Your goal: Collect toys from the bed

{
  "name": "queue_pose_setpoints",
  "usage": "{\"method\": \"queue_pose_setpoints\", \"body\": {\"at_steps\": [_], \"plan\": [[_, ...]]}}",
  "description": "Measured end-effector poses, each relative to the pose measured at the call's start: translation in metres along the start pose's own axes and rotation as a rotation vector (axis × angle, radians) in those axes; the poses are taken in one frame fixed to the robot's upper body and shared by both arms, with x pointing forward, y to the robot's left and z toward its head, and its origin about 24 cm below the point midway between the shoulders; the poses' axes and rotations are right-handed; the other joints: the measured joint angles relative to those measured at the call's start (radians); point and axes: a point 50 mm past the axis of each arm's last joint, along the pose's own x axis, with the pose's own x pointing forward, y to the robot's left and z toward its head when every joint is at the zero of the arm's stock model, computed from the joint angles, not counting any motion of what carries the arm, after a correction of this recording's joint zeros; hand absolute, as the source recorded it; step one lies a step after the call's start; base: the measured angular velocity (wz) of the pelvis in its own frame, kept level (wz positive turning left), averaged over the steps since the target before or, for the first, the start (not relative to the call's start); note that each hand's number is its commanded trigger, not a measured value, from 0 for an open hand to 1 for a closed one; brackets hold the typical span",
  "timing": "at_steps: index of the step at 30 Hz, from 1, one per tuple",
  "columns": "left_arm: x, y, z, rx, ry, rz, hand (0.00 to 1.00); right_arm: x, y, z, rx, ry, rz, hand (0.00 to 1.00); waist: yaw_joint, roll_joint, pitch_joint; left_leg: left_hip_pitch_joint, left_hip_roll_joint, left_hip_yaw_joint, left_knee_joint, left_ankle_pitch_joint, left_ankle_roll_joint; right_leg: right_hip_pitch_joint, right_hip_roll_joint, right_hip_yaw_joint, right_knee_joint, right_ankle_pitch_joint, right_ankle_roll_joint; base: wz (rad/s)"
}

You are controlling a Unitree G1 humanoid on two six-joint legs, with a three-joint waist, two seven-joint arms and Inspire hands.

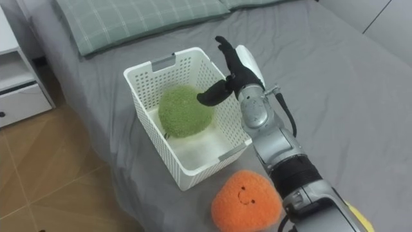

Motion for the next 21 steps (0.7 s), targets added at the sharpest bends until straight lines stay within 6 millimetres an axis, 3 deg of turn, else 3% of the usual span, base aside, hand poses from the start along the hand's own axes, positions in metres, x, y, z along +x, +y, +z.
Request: {"method": "queue_pose_setpoints", "body": {"at_steps": [7,15,18,21], "plan": [[0.0,-0.001,-0.004,0.005,0.014,-0.006,0.0,0.0,-0.002,-0.002,-0.006,0.004,0.002,0.0,-0.003,0.016,-0.009,0.011,0.003,0.004,-0.001,0.001,-0.001,0.007,0.004,0.02,0.0,0.0,-0.001,0.0],[-0.002,-0.004,-0.01,0.012,0.037,-0.022,0.0,-0.001,-0.011,-0.007,-0.007,0.018,-0.011,0.0,-0.012,0.01,-0.014,0.024,0.006,0.012,-0.003,0.001,-0.001,0.015,0.005,0.036,0.001,0.001,-0.001,-0.03],[-0.002,-0.005,-0.013,0.016,0.05,-0.028,0.0,-0.001,-0.016,-0.01,0.006,0.027,-0.019,0.0,-0.022,0.006,-0.0172,0.028,0.009,0.018,-0.004,0.001,-0.001,0.015,0.008,0.053,0.001,0.002,-0.003,-0.05],[-0.003,-0.007,-0.02,0.024,0.069,-0.034,0.0,-0.001,-0.021,-0.015,0.006,0.046,-0.029,0.0,-0.041,0.009,-0.0154,0.043,0.017,0.045,-0.006,-0.001,0.0,0.022,0.01,0.09,0.0,0.003,-0.005,-0.13]]}}
